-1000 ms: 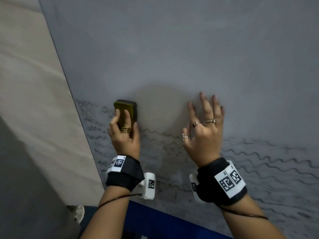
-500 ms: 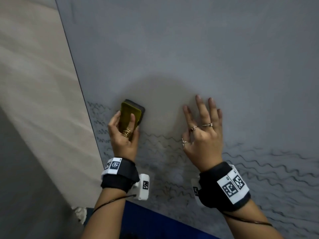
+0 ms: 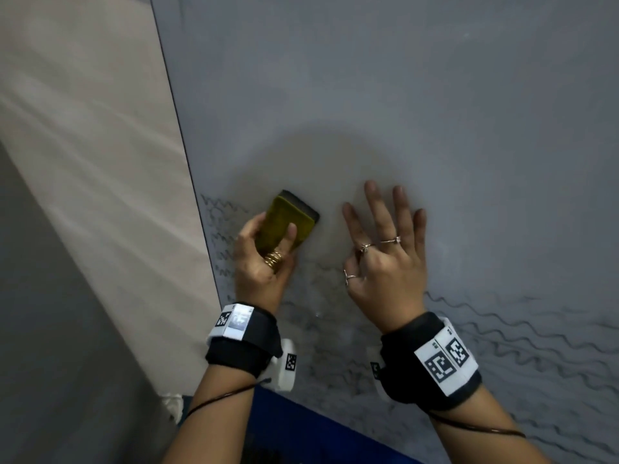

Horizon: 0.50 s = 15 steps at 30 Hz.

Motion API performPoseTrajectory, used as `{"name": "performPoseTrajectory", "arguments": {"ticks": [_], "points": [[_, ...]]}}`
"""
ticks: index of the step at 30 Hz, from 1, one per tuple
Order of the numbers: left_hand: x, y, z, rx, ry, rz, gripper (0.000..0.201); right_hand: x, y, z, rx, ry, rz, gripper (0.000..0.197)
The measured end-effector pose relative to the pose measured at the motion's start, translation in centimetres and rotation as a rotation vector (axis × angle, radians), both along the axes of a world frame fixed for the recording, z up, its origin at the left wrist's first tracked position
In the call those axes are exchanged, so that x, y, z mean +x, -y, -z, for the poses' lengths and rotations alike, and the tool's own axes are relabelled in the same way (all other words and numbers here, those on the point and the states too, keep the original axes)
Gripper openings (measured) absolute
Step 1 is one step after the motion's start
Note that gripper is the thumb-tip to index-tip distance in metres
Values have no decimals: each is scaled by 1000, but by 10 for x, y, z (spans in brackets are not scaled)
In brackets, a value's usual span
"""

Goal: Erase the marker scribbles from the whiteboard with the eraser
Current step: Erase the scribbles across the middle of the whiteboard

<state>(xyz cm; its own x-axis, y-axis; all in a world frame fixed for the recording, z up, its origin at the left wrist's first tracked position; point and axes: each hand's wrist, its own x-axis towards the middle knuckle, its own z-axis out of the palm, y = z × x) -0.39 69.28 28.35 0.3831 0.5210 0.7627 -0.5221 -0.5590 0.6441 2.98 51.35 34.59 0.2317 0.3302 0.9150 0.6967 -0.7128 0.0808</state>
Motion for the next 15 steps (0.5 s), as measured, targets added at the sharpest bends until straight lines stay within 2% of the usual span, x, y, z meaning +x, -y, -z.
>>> {"name": "performPoseTrajectory", "arguments": {"ticks": [5,10,12,15], "points": [[3,-46,2,-42,63,-169,57,4,-7,0,22,-6,26,67],[-3,-78,5,-170,3,-291,51,10,-7,6,32,40,58,67],[-7,-75,1,-137,0,-266,53,10,-12,5,55,68,63,61],[-7,-58,-1,27,22,-212,51,5,-19,3,123,84,50,52]]}}
